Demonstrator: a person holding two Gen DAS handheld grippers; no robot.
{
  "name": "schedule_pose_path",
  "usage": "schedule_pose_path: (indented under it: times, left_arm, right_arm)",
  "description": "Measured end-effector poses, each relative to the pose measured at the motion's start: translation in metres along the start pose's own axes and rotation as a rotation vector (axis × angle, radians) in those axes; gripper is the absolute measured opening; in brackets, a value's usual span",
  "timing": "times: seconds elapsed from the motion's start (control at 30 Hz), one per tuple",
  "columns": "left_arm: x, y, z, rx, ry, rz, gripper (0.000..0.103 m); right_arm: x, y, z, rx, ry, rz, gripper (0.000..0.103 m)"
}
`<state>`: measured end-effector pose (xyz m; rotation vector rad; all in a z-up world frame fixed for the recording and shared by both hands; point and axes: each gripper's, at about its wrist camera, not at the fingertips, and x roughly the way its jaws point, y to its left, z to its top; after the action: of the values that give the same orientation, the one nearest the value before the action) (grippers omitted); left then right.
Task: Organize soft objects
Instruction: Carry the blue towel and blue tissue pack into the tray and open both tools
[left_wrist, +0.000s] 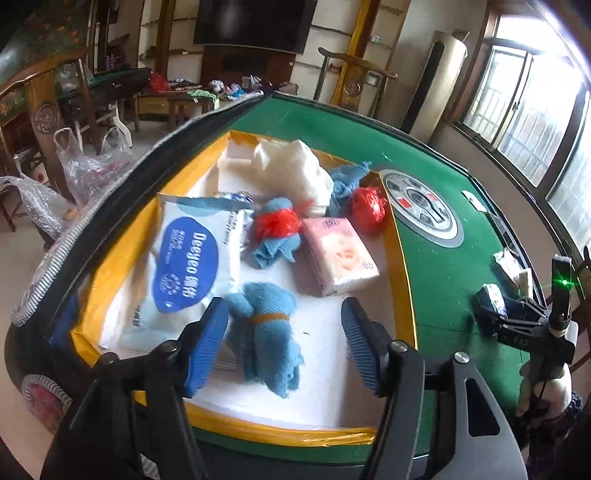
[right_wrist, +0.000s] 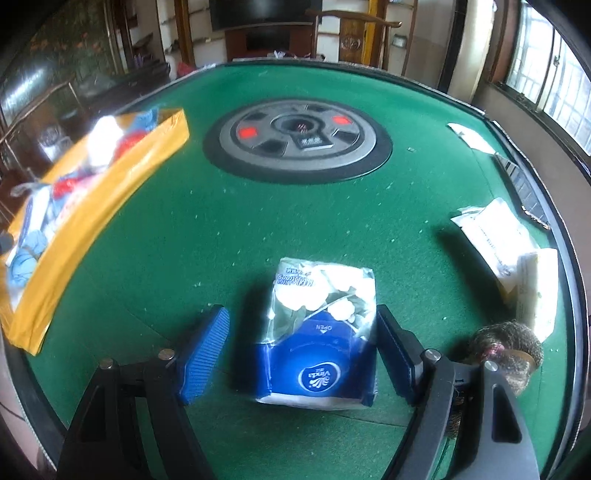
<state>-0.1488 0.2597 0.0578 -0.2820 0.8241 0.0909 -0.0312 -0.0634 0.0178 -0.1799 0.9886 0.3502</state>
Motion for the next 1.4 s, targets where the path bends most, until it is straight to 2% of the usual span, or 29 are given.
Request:
schedule_pose_path:
  times: [0.07,0.1,0.23,0.3,0.4,0.47,0.57,0.67,0.77,0.87,0.93,1.03,1.13,1.23,1.33,1.4]
  left_arm:
    - [-0.006,0.01,0.0,-0.022,-0.018,-0.002,0.063]
    - [-0.012,0.017,0.0,-0.043,-0.028,-0.014,0.063]
    - [-0.026,0.037,-0.001,-0.12,-0.07,-0.043,0.063]
    - [-0.033,0.046,-0.003,-0.153,-0.092,-0.06,0.063]
    - [-0.037,0.055,-0.004,-0.187,-0.107,-0.074,0.064]
    - [-0.037,0.058,-0.005,-0.203,-0.11,-0.077,0.064]
    - [-0.036,0.063,-0.008,-0.218,-0.111,-0.078,0.064]
    - [-0.04,0.067,-0.011,-0.22,-0.124,-0.068,0.064]
    - [-0.046,0.073,-0.012,-0.22,-0.142,-0.048,0.064]
    - [-0.051,0.079,-0.014,-0.217,-0.157,-0.028,0.064]
    - [-0.054,0.084,-0.015,-0.213,-0.165,-0.015,0.064]
    - [-0.056,0.09,-0.016,-0.215,-0.175,-0.011,0.065]
    - [-0.055,0.093,-0.017,-0.207,-0.177,-0.001,0.067]
    - [-0.052,0.092,-0.016,-0.2,-0.172,-0.001,0.067]
    - [-0.049,0.089,-0.016,-0.175,-0.161,0.009,0.067]
    - [-0.048,0.084,-0.016,-0.145,-0.16,0.045,0.067]
  right_arm:
    - [0.001,-0.001,0.0,0.006,0.013,0.027,0.061]
    - [-0.001,-0.001,-0.001,0.009,0.013,0.033,0.047]
    - [-0.012,-0.001,0.0,0.03,0.009,0.077,0.047]
    - [-0.026,0.005,0.004,0.036,-0.019,0.1,0.047]
    - [-0.051,0.022,0.016,0.024,-0.074,0.178,0.047]
    - [-0.064,0.046,0.027,-0.011,-0.097,0.23,0.047]
    - [-0.069,0.092,0.039,-0.083,-0.084,0.316,0.048]
    - [-0.061,0.144,0.047,-0.158,-0.035,0.404,0.048]
    - [-0.042,0.194,0.051,-0.232,0.037,0.456,0.048]
    - [-0.02,0.236,0.049,-0.306,0.102,0.431,0.048]
    - [-0.002,0.252,0.049,-0.319,0.151,0.377,0.048]
    - [0.013,0.255,0.055,-0.296,0.179,0.318,0.048]
    - [0.03,0.247,0.065,-0.269,0.182,0.193,0.048]
    - [0.036,0.245,0.072,-0.268,0.168,0.14,0.048]
    - [0.033,0.251,0.068,-0.28,0.196,0.208,0.049]
    - [0.029,0.251,0.062,-0.294,0.213,0.239,0.05]
